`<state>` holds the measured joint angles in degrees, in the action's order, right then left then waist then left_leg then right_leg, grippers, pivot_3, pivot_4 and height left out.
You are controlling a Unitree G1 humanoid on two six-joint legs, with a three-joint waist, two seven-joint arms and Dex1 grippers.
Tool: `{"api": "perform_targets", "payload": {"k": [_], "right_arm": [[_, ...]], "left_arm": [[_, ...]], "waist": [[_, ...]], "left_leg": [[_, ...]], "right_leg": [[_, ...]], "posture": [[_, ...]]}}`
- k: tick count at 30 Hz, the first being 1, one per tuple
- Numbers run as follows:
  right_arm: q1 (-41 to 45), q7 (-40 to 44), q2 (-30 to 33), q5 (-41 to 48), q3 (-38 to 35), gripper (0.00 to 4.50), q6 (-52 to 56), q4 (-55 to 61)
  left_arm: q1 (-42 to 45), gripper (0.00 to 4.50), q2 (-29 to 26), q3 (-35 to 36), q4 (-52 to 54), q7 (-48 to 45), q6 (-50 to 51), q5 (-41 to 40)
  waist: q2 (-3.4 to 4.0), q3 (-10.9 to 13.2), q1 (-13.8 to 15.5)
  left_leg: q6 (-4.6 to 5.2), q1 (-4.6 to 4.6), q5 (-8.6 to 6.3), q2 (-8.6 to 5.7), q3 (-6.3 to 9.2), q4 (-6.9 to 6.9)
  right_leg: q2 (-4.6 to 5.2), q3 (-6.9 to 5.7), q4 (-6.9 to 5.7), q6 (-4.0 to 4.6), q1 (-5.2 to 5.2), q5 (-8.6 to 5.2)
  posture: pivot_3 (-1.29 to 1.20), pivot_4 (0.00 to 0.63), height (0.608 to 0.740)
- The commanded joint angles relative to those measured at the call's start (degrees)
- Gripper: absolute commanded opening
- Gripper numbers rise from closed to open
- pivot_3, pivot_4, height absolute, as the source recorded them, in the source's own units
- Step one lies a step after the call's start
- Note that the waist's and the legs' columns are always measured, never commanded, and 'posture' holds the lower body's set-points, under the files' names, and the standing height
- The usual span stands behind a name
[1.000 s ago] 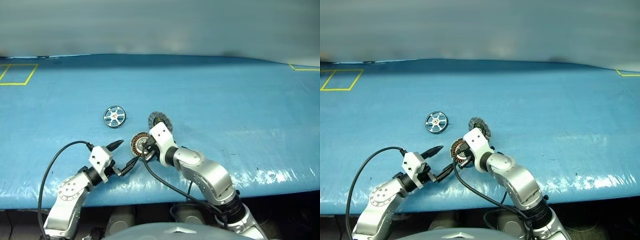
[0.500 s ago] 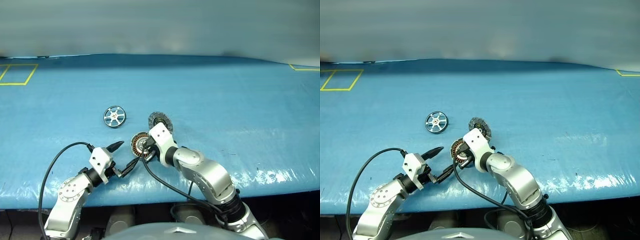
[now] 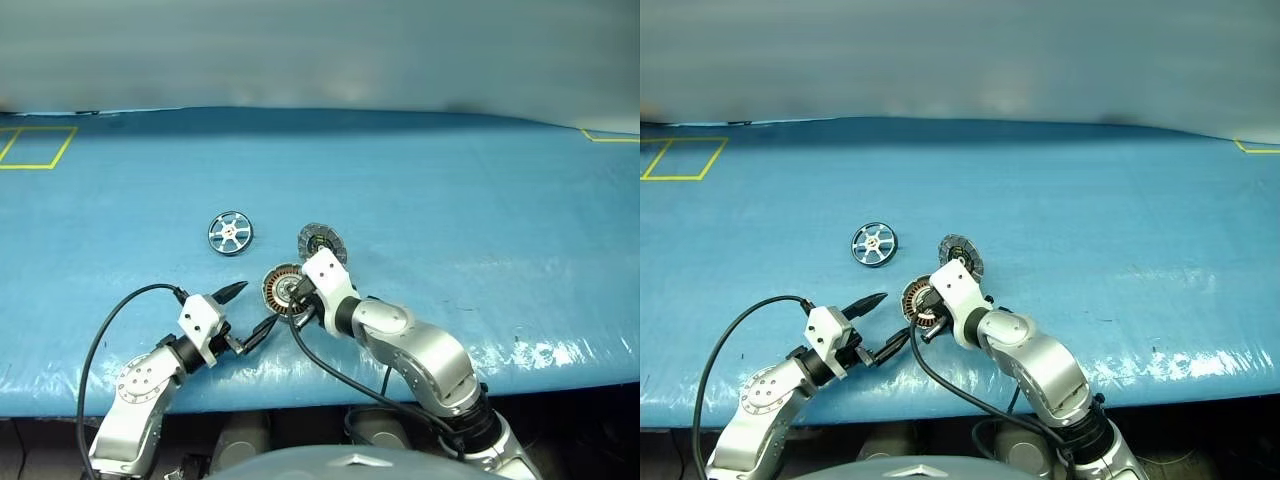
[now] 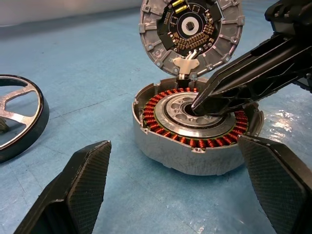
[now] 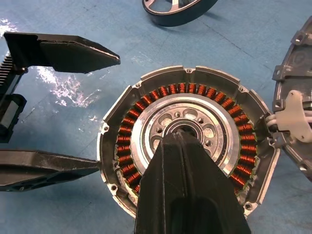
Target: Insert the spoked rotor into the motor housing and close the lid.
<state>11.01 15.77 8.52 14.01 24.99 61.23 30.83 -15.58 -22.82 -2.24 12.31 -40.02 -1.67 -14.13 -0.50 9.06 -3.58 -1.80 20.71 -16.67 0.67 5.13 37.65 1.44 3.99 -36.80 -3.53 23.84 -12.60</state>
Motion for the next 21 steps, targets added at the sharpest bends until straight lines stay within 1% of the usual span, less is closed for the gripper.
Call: {"api": "perform_targets", "payload": {"k": [1, 3, 7, 12, 16, 21], "right_arm": [[-0.32, 2.18, 1.04, 2.48, -1.64, 0.02, -1.51, 6.14], [-0.7, 2.71, 2.0, 2.98, -2.19, 0.02, -1.76, 7.62], [-1.36, 3.23, 3.66, 3.76, -3.3, 0.02, -2.7, 9.92], [-1.82, 2.92, 4.17, 3.96, -3.95, 0.02, -3.96, 10.53], [-2.56, 2.04, 3.83, 3.33, -3.51, 0.02, -5.3, 9.67], [-3.5, 0.81, 2.5, 3.15, -2.73, 0.02, -6.57, 8.75]], "left_arm": [[1.13, 4.5, -0.82, 2.8, 2.09, 0.72, -0.54, -1.34], [2.03, 4.5, -1.39, 4.04, 2.93, 1.19, 0.38, -1.66], [5.67, 4.5, -3.54, 6.72, 4.47, 3.99, 6.06, -1.45], [11.19, 4.5, -5.15, 9.37, 4.62, 7.42, 12.07, -1.58], [16.51, 4.5, -5.91, 11.65, 1.25, 8.01, 17.02, -3.99], [20.28, 4.5, -9.73, 11.52, -4.17, 4.57, 18.61, -3.13]], "waist": [[0.0, 0.02, 0.0], [0.0, 0.02, 0.0], [-0.01, 0.04, 0.05], [-0.01, 0.04, 0.0], [-0.03, 0.05, 0.05], [-0.03, 0.05, -0.16]], "left_leg": [[0.0, 0.0, 0.0, 0.0, 0.0, 0.0], [0.0, 0.0, 0.0, 0.01, 0.01, 0.0], [0.0, 0.01, 0.0, 0.01, 0.03, 0.0], [0.0, 0.0, 0.0, 0.0, 0.03, -0.02], [-0.01, 0.03, 0.0, -0.01, 0.08, -0.06], [-0.02, 0.02, 0.01, -0.01, 0.09, -0.08]], "right_leg": [[0.0, 0.0, 0.0, 0.0, 0.01, 0.0], [0.0, -0.02, 0.0, 0.01, 0.01, 0.0], [0.0, -0.04, 0.0, 0.0, 0.0, 0.0], [-0.01, -0.05, 0.0, -0.13, 0.0, 0.07], [-0.01, -0.08, 0.0, -0.14, 0.01, 0.08], [-0.01, -0.09, 0.0, -0.14, 0.03, 0.08]], "posture": [[0.0, 0.15, 0.74], [0.0, 0.15, 0.74], [0.0, 0.15, 0.74], [0.0, 0.15, 0.74], [0.0, 0.15, 0.74], [0.0, 0.15, 0.74]]}}
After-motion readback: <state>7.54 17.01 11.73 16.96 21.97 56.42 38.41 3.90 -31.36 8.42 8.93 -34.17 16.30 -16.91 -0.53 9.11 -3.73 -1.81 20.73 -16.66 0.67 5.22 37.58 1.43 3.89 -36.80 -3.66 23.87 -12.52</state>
